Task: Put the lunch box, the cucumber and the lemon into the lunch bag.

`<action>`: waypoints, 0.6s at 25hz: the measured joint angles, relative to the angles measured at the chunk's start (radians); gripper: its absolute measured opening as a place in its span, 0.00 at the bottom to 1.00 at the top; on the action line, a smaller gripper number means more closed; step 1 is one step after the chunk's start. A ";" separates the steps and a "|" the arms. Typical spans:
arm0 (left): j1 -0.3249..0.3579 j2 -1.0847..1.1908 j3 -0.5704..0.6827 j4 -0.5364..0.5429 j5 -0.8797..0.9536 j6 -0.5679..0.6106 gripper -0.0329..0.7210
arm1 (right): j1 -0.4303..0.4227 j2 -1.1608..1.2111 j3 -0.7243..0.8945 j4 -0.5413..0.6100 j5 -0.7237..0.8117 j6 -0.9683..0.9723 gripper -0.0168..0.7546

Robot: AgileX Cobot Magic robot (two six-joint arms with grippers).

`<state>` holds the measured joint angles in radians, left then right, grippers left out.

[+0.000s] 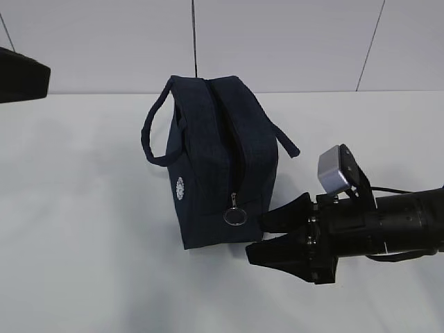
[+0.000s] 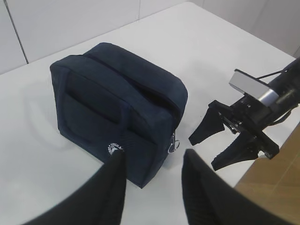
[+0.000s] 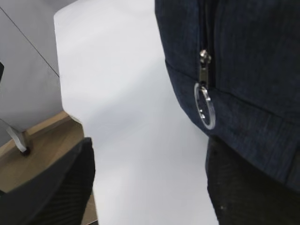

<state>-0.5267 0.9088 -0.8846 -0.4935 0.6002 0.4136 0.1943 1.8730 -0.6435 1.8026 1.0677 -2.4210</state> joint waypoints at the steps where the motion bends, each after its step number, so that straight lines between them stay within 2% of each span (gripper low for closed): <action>1: 0.000 0.005 0.000 0.000 0.000 0.000 0.43 | 0.000 0.010 -0.005 0.000 0.000 -0.005 0.74; 15: 0.000 0.010 0.000 0.000 -0.006 0.000 0.42 | 0.000 0.068 -0.098 0.004 -0.002 -0.013 0.75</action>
<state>-0.5267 0.9186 -0.8846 -0.4935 0.5943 0.4136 0.1943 1.9409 -0.7416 1.8070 1.0658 -2.4339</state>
